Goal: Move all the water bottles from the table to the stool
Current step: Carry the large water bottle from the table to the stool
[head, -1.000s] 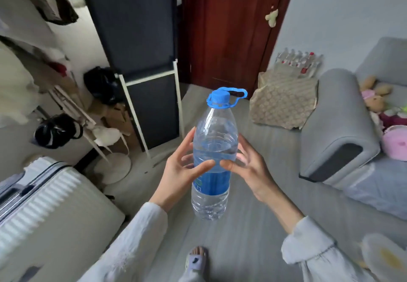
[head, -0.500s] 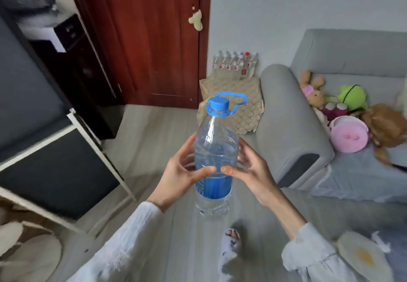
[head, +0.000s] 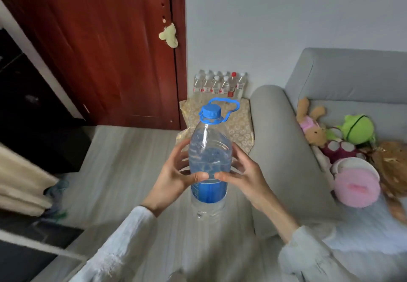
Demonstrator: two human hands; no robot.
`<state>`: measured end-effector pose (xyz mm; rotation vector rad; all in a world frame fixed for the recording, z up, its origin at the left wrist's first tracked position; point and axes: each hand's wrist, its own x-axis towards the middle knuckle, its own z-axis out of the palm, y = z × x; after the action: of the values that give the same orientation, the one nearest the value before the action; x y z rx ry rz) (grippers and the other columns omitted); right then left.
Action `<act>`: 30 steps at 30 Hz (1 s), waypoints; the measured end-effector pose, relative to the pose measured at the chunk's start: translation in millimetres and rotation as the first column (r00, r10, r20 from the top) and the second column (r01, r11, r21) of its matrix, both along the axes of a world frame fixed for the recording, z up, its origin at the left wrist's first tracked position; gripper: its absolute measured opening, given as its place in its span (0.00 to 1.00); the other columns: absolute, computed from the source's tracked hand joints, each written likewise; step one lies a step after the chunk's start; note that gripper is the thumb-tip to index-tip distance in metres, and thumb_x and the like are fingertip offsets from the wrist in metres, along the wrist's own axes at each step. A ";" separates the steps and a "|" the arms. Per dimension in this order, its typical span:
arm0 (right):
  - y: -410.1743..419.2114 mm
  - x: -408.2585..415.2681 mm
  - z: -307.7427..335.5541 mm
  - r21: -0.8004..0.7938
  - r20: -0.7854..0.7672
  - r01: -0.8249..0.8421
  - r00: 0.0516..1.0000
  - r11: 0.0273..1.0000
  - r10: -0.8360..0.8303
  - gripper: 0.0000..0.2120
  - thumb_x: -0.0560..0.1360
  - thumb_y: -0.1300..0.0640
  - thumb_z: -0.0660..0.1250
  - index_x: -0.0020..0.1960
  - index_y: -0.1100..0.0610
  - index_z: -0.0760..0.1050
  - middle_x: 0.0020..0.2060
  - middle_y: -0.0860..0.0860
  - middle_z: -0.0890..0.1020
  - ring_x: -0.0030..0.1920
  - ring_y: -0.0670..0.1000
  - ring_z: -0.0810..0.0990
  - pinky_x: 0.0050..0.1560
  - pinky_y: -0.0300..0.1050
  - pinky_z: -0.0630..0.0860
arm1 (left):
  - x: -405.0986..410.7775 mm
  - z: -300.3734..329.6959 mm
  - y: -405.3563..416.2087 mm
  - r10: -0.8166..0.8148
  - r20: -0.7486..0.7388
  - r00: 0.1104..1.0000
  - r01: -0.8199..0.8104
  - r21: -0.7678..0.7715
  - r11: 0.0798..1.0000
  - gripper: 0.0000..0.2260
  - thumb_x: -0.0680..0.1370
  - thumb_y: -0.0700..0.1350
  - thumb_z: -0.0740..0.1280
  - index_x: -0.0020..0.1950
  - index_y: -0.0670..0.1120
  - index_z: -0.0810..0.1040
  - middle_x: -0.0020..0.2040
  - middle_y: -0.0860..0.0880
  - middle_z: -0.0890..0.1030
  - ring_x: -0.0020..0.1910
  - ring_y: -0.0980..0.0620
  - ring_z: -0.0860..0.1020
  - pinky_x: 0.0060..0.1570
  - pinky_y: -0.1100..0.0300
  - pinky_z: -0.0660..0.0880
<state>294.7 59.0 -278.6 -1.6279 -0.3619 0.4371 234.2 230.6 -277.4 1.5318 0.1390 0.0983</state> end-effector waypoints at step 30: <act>56.2 573.8 -111.6 -0.144 -0.148 0.055 0.986 0.988 -0.076 0.35 0.63 0.63 0.75 0.64 0.42 0.67 0.57 0.39 0.77 0.56 0.39 0.76 0.49 0.36 0.78 | 598.0 -118.7 71.3 -0.116 -0.237 0.965 0.164 0.195 0.967 0.38 0.60 0.39 0.78 0.57 0.68 0.64 0.58 0.56 0.76 0.57 0.53 0.77 0.55 0.52 0.77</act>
<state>868.4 115.1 -390.2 -1.7242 -0.1647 0.5438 832.1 301.8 -396.1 1.7603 0.2036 -0.1798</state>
